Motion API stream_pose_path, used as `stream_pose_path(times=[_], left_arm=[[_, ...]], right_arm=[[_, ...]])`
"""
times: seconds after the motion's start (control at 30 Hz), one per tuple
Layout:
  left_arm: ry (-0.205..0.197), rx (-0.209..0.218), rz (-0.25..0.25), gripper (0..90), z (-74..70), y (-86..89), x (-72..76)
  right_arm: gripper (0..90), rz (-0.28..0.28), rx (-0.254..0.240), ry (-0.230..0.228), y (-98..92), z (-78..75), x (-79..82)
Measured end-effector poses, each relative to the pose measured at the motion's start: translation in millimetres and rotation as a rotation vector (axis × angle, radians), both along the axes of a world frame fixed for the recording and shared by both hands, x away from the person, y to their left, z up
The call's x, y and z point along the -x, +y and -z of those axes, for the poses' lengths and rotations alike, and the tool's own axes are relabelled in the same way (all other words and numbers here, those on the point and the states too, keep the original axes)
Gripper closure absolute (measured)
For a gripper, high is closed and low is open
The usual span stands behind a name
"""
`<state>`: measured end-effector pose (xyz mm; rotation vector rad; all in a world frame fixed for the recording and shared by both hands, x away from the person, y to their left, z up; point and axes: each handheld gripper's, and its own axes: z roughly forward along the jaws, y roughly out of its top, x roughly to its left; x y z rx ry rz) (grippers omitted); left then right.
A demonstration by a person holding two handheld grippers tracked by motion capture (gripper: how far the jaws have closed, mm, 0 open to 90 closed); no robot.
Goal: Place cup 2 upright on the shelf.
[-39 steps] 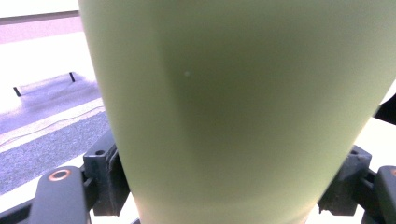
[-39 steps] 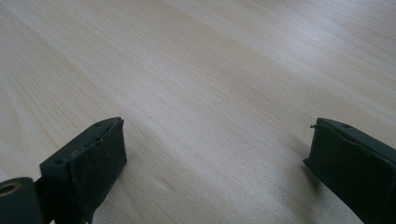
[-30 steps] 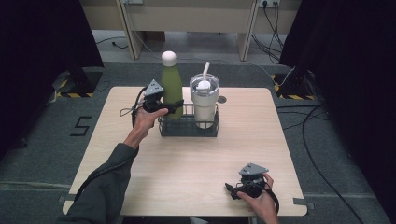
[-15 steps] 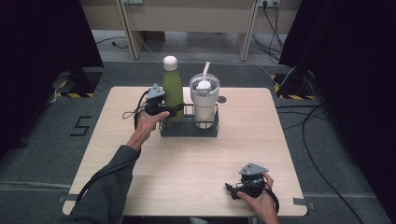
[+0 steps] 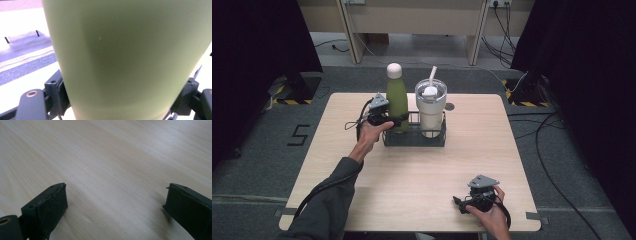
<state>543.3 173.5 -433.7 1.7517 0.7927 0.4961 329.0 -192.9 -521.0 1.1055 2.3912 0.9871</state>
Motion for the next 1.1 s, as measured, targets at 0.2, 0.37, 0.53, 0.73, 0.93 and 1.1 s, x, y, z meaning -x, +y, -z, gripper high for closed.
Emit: stream_pose_path(times=[0.2,0.37,0.53,0.73,0.93,1.1], left_arm=[[0.002,0.008,0.0,20.4,4.1,-0.5,-0.8],[0.006,-0.008,-0.004,20.4,9.8,-0.3,-1.4],[-0.001,0.007,0.011,20.3,12.4,2.1,-0.6],[-0.021,-0.01,0.02,20.1,14.1,1.7,3.2],[-0.032,0.002,0.017,19.9,16.5,2.1,4.9],[-0.034,-0.005,0.018,19.8,16.3,1.8,5.2]], right_arm=[[4.5,-0.001,0.0,0.0,0.0,0.0,0.0],[4.5,0.0,-0.001,0.002,0.2,0.0,0.1],[4.5,-0.001,-0.001,0.001,0.2,0.0,0.1],[4.5,-0.006,0.002,-0.005,0.1,0.2,-0.4],[4.4,-0.006,0.002,-0.005,0.2,0.1,-0.4],[4.4,-0.006,0.002,-0.005,0.2,0.2,-0.4]])
